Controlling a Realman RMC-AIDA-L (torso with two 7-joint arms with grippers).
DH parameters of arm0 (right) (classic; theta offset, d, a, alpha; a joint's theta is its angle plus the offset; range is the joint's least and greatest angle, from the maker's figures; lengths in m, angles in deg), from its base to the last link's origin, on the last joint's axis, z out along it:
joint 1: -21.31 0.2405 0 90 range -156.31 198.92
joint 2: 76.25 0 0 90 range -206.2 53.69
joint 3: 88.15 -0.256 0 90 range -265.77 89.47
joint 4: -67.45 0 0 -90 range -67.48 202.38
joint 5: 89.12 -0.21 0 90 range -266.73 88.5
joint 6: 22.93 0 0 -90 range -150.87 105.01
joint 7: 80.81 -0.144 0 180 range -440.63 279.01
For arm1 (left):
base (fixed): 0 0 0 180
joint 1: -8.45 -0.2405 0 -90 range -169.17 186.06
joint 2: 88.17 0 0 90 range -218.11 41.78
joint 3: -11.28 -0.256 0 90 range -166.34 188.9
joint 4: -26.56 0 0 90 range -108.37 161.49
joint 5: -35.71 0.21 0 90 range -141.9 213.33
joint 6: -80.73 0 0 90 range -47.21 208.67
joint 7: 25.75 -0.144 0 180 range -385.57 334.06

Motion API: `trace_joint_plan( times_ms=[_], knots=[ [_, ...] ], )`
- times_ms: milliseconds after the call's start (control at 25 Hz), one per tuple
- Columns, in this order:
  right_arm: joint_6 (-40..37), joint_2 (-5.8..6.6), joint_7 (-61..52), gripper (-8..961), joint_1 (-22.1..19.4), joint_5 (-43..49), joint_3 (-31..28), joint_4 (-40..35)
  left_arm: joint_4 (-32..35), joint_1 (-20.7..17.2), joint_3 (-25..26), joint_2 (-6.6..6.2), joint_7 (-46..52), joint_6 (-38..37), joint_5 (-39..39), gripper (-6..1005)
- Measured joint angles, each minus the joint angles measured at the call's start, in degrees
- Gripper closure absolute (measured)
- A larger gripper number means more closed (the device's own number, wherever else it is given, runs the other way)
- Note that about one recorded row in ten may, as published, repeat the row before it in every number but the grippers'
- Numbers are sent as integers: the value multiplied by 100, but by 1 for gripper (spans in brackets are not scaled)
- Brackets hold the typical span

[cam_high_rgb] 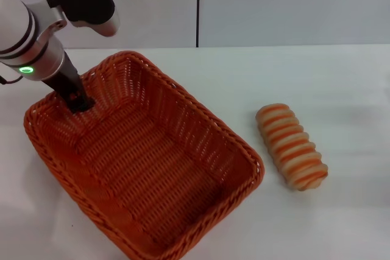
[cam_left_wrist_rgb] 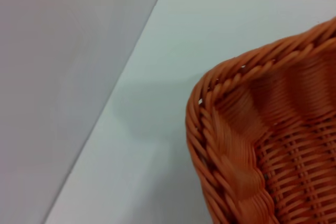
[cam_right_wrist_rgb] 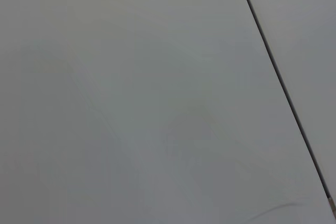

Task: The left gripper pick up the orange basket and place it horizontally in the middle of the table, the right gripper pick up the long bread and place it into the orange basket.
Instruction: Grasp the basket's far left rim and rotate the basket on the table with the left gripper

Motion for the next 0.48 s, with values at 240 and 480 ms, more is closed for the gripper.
trace_joint_plan(
  times_ms=[240, 480],
  knots=[
    [-2, 4, -1, 395, 100, 6, 12, -26, 53, 12, -45, 0, 328, -120, -29, 674],
    [-3, 6, -40, 395, 215, 23, 22, -76, 420, -121, 64, -21, 1736, -342, -202, 695]
  ],
)
